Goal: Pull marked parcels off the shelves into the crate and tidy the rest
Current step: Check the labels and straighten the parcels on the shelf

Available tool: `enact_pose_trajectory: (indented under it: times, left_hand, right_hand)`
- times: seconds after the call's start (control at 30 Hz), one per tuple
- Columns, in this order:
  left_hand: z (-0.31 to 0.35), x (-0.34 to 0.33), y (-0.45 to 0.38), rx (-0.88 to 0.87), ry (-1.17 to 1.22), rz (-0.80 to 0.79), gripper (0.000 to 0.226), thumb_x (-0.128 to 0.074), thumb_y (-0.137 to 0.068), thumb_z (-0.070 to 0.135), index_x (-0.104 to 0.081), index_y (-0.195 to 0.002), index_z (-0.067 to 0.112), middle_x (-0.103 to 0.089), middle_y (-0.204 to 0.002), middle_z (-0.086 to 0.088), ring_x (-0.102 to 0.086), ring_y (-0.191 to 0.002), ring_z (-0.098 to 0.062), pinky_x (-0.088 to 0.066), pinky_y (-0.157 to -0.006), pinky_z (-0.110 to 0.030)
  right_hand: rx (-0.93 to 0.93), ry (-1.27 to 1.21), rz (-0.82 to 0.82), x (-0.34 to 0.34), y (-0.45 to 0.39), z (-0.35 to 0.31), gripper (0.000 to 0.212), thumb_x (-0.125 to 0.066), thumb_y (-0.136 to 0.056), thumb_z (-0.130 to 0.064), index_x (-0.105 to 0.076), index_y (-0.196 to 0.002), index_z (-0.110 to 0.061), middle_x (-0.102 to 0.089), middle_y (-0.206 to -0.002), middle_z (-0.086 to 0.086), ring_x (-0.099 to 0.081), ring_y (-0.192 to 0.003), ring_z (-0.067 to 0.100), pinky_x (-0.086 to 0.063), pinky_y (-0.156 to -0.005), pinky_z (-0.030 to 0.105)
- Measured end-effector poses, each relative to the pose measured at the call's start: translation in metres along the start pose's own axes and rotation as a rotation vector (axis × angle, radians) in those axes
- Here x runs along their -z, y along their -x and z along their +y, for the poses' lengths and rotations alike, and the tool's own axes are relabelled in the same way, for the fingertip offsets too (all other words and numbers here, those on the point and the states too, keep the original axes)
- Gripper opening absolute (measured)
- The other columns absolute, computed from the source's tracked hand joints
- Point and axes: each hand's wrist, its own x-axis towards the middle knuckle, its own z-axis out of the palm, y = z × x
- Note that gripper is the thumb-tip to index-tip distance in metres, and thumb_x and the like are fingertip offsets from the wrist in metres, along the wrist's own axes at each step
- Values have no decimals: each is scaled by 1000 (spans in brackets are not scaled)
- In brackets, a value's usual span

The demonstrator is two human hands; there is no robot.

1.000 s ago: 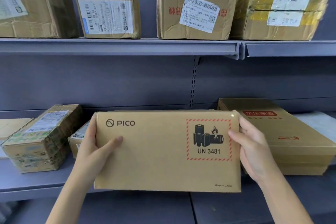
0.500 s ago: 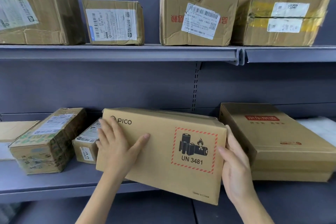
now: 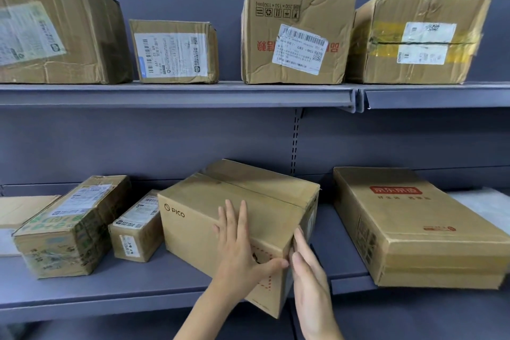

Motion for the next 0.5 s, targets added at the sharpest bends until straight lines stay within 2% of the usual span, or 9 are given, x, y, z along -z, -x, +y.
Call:
enact_pose_trajectory:
  times: [0.07,0.13,0.17,0.27,0.3,0.37,0.43,0.5]
  left_hand:
    - [1,-7,1,26,-27,39,127,-27,-40,99,20,-138,32,37,-144,4,45,-129,-9,20,-111,-34]
    - [7,-12,4,51,-31,81,131,-37,-44,95,15,-142,26,36,-146,-2,45,-130,-10,19,-111,-32]
    - [12,-14,7,64,-24,97,128,-43,-48,87,12,-145,22,35,-146,-4,44,-130,-11,19,-110,-30]
    - [21,-18,13,95,42,142,114,-44,-57,67,-1,-148,12,29,-149,-6,37,-134,-14,15,-110,-26]
    - [22,-18,15,107,62,147,113,-46,-59,64,-1,-148,12,30,-149,-5,34,-136,-15,12,-111,-27]
    - [19,-14,22,147,125,148,110,-60,-67,53,4,-148,15,30,-150,-2,26,-140,-14,3,-116,-30]
    - [11,-4,30,207,231,152,110,-73,-72,31,5,-148,18,19,-155,-1,12,-143,-11,-6,-116,-30]
    - [0,11,37,282,303,170,111,-77,-70,18,2,-149,16,-1,-158,0,-6,-144,-12,-13,-114,-27]
  right_hand:
    - [-5,14,12,4,0,0,82,-71,-47,-75,-49,-120,-44,-42,-142,-18,-35,-133,-2,-26,-113,33]
    - [-19,15,19,8,-1,-2,82,-72,-46,-74,-52,-118,-41,-49,-136,-20,-40,-129,-1,-31,-109,30]
    - [-13,21,25,10,-2,-3,82,-73,-45,-73,-53,-118,-39,-52,-132,-20,-43,-127,-1,-33,-107,29]
    - [12,66,91,19,-6,-9,76,-76,-50,-67,-54,-115,-34,-58,-126,-14,-51,-121,1,-37,-103,27]
    - [20,78,122,23,-9,-11,63,-76,-61,-56,-54,-115,-33,-58,-125,-12,-52,-119,2,-37,-103,28]
    - [31,116,188,36,-16,-16,33,-63,-86,-21,-53,-117,-25,-56,-127,-5,-53,-117,7,-37,-104,30]
    - [29,190,253,50,-25,-21,34,-51,-91,-3,-49,-120,-21,-54,-128,0,-51,-117,12,-36,-104,31]
    - [18,264,282,64,-35,-23,35,-49,-91,0,-49,-121,-20,-53,-129,3,-49,-121,17,-36,-104,33]
